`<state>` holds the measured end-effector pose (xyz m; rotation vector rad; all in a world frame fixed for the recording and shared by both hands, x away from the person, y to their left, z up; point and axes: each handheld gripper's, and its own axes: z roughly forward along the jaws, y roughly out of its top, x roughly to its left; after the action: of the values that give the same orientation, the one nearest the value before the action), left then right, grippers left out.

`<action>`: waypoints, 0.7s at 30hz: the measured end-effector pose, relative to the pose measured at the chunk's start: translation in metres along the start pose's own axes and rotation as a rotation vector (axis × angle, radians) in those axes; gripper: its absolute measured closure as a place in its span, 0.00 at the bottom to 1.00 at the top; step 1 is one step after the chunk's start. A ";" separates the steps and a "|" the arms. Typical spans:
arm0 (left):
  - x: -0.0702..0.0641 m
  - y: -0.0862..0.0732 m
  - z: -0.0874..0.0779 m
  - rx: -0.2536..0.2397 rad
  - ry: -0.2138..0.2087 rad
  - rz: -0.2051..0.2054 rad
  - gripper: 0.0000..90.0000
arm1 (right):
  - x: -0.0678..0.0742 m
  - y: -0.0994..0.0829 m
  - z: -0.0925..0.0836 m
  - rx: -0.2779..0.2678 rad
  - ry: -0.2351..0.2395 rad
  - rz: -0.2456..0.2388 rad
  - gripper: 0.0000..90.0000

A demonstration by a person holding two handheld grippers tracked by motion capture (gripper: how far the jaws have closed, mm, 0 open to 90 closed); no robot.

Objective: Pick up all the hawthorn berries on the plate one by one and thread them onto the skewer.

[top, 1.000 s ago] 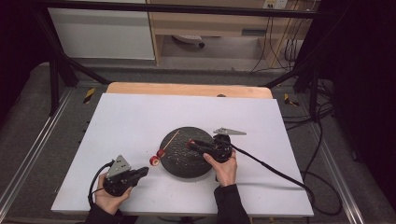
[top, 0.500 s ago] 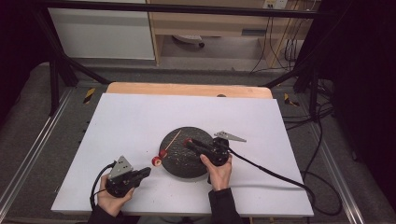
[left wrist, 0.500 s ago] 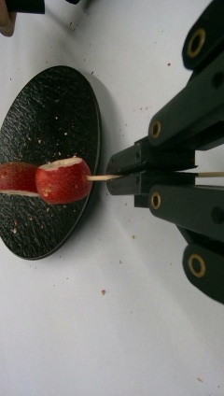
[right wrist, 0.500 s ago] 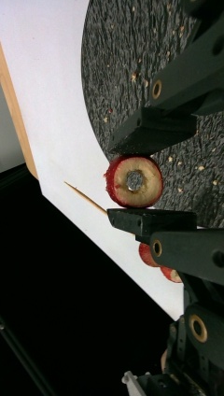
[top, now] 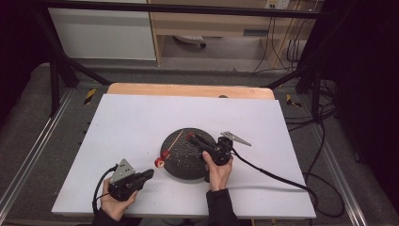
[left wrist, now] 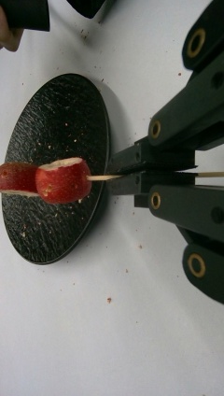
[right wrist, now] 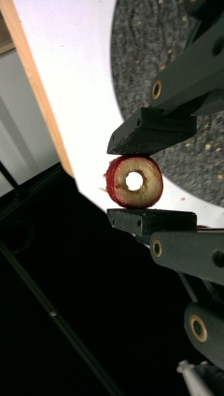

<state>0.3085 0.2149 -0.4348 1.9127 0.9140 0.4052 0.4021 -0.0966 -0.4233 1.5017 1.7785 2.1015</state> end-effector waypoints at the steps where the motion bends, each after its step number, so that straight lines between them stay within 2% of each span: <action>1: -0.001 0.000 0.000 -0.001 -0.001 0.000 0.98 | 0.000 0.001 0.000 -0.008 0.001 0.008 0.70; 12: -0.008 0.000 0.003 -0.016 -0.010 -0.004 0.98 | -0.003 0.012 0.003 -0.097 0.019 0.088 0.70; 21: -0.013 0.001 0.004 -0.031 -0.021 0.003 0.98 | -0.005 0.017 0.005 -0.151 0.042 0.129 0.70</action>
<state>0.3026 0.2028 -0.4350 1.8866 0.8868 0.3981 0.4170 -0.1020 -0.4144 1.5824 1.5329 2.2844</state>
